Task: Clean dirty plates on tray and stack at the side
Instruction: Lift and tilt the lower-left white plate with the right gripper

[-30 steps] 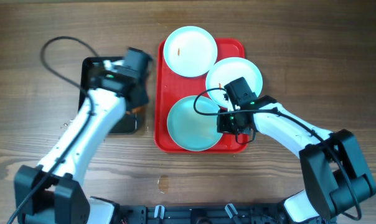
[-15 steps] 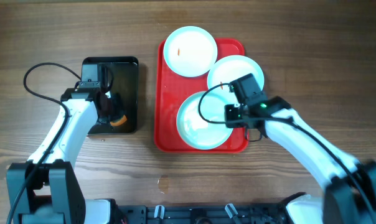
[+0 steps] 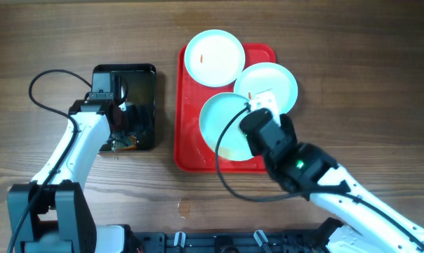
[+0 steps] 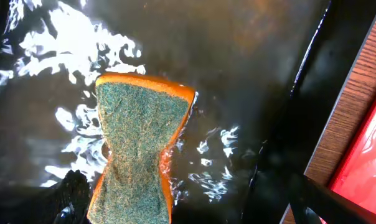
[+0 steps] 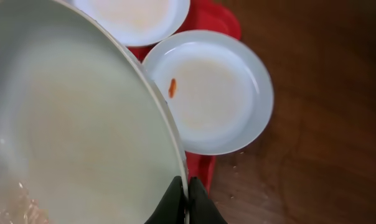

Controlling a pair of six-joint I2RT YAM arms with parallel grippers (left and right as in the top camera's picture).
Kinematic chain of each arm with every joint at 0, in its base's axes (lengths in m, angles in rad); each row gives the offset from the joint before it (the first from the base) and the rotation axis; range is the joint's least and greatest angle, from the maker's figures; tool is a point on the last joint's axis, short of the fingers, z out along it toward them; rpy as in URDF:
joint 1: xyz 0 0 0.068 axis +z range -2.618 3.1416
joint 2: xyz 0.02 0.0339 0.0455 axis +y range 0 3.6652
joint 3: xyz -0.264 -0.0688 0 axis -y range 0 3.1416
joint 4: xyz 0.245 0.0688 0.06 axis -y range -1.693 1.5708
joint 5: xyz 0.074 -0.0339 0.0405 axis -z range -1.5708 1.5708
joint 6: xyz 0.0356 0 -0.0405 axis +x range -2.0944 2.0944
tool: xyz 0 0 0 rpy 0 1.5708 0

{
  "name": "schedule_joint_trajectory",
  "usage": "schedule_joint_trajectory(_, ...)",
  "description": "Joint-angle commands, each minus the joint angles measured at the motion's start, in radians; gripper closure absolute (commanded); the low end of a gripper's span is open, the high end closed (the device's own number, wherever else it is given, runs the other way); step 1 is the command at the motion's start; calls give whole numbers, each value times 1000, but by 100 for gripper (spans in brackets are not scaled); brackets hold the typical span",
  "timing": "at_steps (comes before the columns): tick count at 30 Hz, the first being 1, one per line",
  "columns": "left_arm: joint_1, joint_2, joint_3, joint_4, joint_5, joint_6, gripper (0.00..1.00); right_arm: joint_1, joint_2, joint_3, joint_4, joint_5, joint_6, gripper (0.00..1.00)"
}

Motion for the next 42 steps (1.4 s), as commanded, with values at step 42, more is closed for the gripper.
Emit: schedule_joint_trajectory(42, 6, -12, -2, 2, 11, 10, 0, 280, 81, 15, 283, 615, -688, 96)
